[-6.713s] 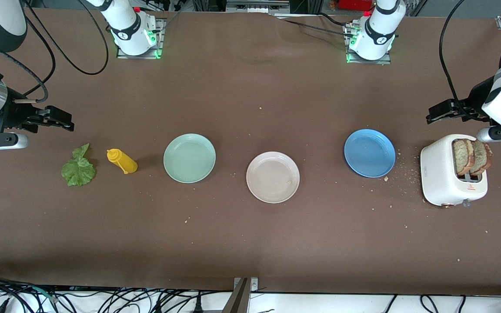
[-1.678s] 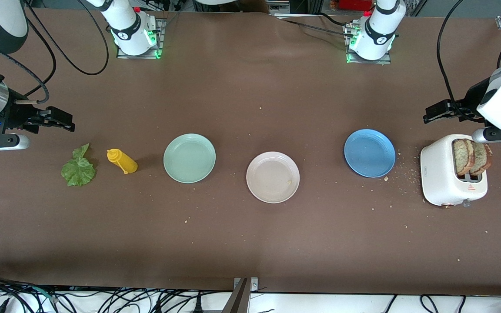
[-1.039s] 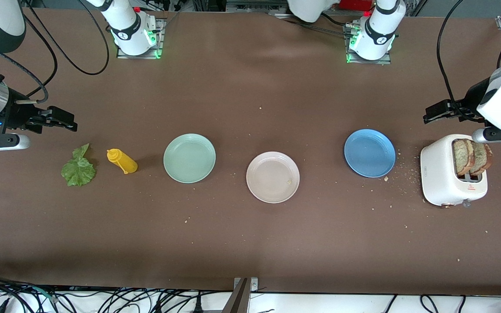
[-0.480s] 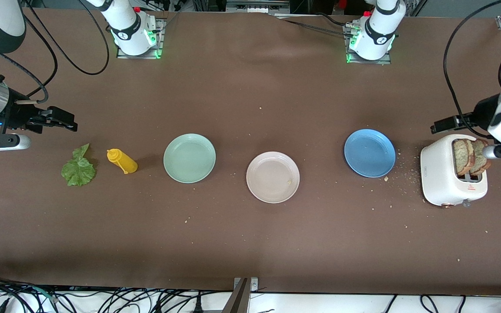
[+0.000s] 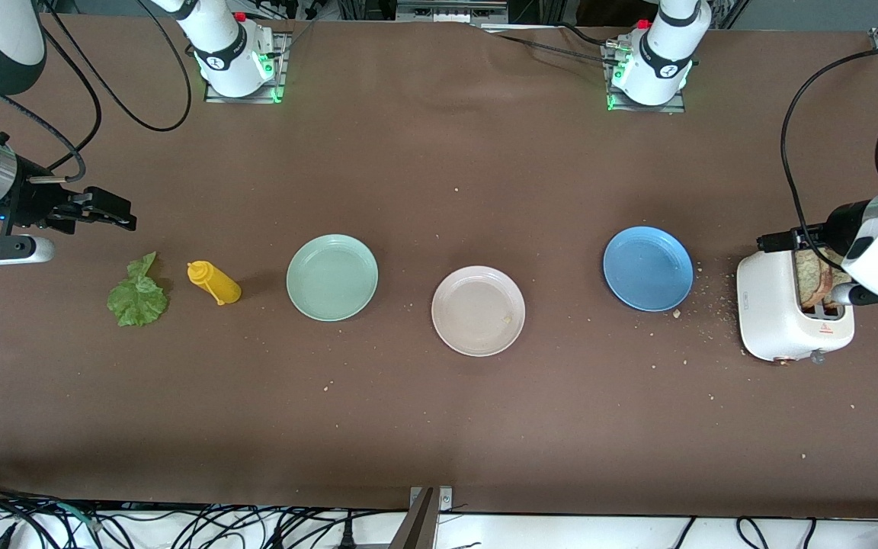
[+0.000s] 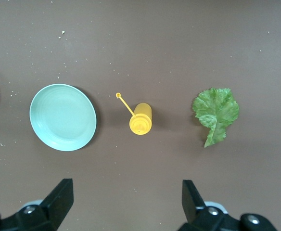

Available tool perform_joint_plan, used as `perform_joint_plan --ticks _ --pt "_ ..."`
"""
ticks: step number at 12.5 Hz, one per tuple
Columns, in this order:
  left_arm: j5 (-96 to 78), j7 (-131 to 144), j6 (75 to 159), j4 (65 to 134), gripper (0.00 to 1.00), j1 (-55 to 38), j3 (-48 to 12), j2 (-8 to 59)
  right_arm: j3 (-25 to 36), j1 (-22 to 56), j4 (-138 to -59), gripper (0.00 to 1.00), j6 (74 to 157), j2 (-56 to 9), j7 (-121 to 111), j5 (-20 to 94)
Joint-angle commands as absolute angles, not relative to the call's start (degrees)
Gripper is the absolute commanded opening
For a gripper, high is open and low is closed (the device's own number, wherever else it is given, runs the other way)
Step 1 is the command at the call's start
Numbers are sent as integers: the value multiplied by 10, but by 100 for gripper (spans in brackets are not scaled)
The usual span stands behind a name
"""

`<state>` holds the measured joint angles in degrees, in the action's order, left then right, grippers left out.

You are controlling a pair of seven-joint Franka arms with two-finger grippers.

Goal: Make sandwich in beige plate with both arms
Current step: 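Lower the left gripper onto a toast slice in the toaster and grasp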

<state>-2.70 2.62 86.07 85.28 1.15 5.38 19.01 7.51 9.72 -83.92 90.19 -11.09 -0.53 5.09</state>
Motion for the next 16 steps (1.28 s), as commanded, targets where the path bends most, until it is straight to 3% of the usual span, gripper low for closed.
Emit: perform_joint_plan --ticks 1,11,14,15,16 --pt "-13 -34 898 845 100 32 54 210 75 93 -842 100 900 -108 -12 64" --pt "32 -116 949 844 100 83 54 266 75 93 -842 100 900 -108 -12 64" --pt "34 -120 974 846 94 85 54 286 75 93 -842 100 900 -109 -12 64" --pt "35 -113 974 846 71 84 54 291 75 93 -842 100 901 -109 -11 64" --pt "34 -112 973 846 37 85 54 296 75 93 -842 100 900 -109 -12 64"
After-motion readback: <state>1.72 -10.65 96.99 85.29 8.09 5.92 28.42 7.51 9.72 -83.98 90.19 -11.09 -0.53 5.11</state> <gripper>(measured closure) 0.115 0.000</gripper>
